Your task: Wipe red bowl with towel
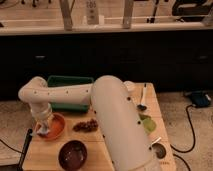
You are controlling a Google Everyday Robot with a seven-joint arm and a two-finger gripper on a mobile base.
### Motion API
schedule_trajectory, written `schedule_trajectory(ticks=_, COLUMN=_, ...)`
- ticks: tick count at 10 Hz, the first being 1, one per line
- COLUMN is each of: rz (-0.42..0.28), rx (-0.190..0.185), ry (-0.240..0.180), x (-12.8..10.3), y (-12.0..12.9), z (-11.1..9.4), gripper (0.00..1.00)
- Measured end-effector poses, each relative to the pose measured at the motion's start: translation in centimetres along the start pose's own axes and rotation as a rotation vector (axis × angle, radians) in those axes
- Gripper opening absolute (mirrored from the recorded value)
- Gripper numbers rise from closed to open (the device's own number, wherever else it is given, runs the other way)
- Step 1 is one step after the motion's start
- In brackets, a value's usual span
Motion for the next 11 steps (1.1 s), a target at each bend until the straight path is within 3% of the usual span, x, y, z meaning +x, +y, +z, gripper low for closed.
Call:
schedule_trajectory(ticks=2, rz=-0.055, rx=0.013, ry=-0.034, x=-1.1, y=1.6, z=-0.2, gripper=0.02)
schedule_trajectory(ticks=6, rz=-0.048, rx=0.007, ry=-0.035, x=2.0, y=5.0, z=-1.6, gripper=0.02)
schedule_trajectory(ticks=9, rz=-0.054, rx=-0.014, ry=-0.029, x=4.7, y=4.0, z=-1.4, gripper=0.02)
schedule_trajectory(ticks=11, rz=-0.093, rx=-0.029, ry=-0.035, x=4.7, y=1.4, z=-0.6, gripper=0.02)
